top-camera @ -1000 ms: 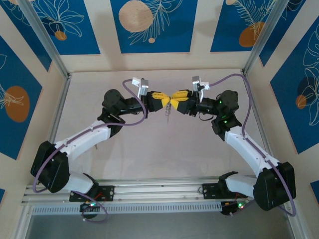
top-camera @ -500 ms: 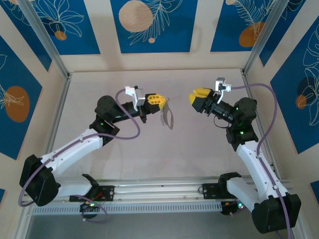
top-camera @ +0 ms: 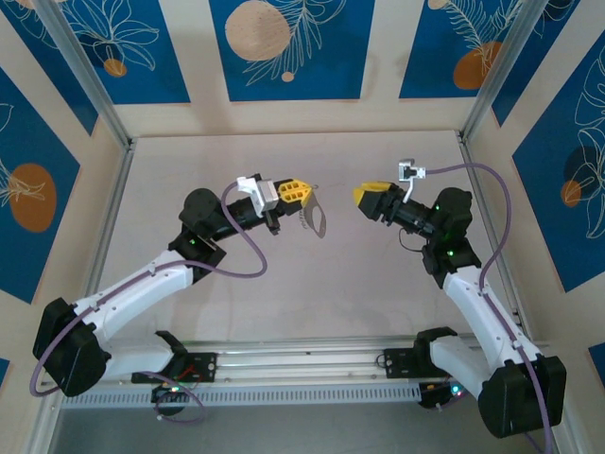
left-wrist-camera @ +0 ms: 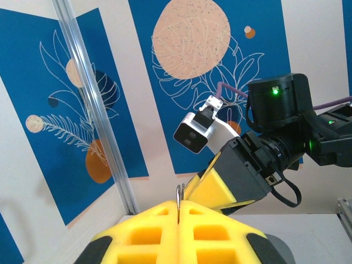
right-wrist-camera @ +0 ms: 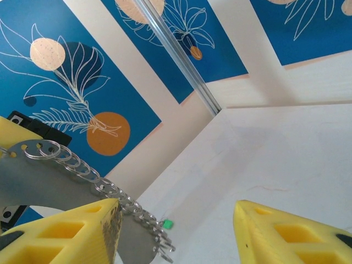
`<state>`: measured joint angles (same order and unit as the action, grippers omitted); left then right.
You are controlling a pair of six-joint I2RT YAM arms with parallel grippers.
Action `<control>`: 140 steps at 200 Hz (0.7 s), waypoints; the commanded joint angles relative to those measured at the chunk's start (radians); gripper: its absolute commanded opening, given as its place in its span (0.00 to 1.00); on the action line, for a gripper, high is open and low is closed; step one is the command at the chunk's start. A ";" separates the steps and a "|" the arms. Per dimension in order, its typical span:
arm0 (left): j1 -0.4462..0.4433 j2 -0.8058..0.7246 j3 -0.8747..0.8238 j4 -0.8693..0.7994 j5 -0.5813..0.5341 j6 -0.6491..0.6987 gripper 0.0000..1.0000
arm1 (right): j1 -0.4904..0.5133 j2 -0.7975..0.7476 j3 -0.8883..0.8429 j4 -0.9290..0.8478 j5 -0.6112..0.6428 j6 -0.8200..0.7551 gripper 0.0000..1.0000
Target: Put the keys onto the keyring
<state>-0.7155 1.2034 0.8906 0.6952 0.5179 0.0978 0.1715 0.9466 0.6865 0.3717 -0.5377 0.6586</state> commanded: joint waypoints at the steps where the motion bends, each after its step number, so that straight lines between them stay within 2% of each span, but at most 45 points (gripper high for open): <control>1: -0.019 -0.023 -0.002 0.052 -0.020 0.046 0.00 | 0.010 0.004 -0.018 0.003 0.001 0.003 0.57; 34: -0.021 -0.013 0.017 0.013 -0.052 0.025 0.00 | 0.032 0.020 -0.030 0.012 0.002 0.012 0.57; 60: -0.016 -0.002 0.031 -0.019 -0.188 -0.004 0.00 | 0.096 0.030 -0.042 -0.017 0.026 0.000 0.57; 75: -0.012 0.004 0.051 -0.049 -0.261 -0.014 0.00 | 0.154 0.024 -0.061 -0.052 0.065 -0.017 0.57; 105: 0.019 0.015 0.105 -0.120 -0.320 -0.024 0.00 | 0.289 0.015 -0.134 -0.039 0.158 -0.005 0.56; 140: 0.106 0.028 0.143 -0.187 -0.381 -0.063 0.00 | 0.492 0.077 -0.199 0.028 0.319 0.006 0.56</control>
<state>-0.6754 1.2266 0.9794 0.5476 0.2218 0.0765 0.5606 0.9821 0.5106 0.3519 -0.3588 0.6624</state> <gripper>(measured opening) 0.047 0.562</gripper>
